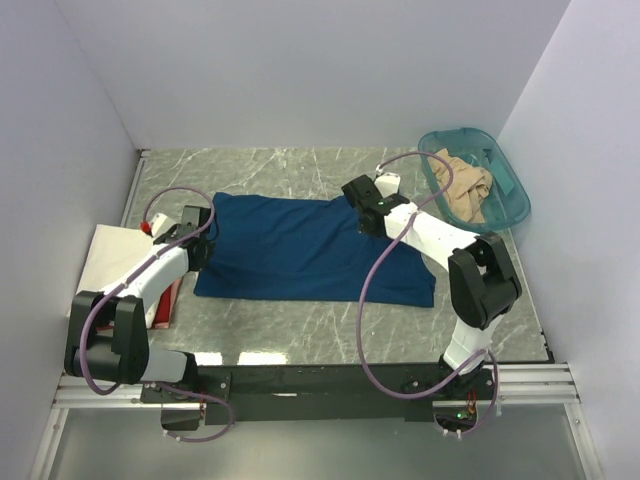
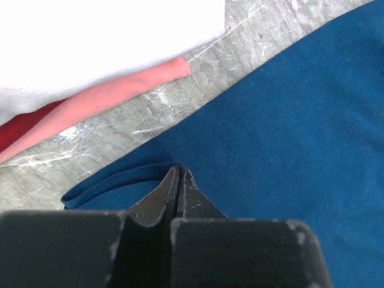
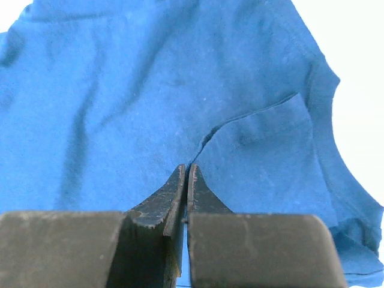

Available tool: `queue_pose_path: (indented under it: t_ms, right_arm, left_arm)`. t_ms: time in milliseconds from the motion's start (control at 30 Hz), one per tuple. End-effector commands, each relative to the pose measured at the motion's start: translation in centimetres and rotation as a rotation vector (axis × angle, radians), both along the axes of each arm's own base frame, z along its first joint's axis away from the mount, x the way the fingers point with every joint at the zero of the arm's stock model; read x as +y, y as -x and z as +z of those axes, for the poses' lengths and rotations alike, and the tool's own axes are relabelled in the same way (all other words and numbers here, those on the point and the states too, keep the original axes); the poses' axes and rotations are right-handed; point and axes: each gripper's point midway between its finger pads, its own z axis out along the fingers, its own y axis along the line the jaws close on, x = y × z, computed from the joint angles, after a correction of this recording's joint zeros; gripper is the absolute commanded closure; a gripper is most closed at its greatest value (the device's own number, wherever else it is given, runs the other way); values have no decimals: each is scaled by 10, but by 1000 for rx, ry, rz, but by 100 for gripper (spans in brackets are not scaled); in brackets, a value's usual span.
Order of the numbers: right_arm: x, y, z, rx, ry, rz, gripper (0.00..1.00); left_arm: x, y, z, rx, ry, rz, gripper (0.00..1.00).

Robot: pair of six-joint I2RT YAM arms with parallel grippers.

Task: Fold and stack the t-shirts
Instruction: Fold the tshirt

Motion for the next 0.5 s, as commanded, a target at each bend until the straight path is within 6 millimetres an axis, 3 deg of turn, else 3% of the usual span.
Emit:
queue_pose_path:
  t_ms: [0,467]
  right_arm:
    - [-13,-3,22,-60,16,-41,100]
    - [-28,-6,29,-69,20,-61,100]
  left_arm:
    - [1,-2,11,-20,-18,-9,99]
    - [4,-14,21,-34,-40,3,99]
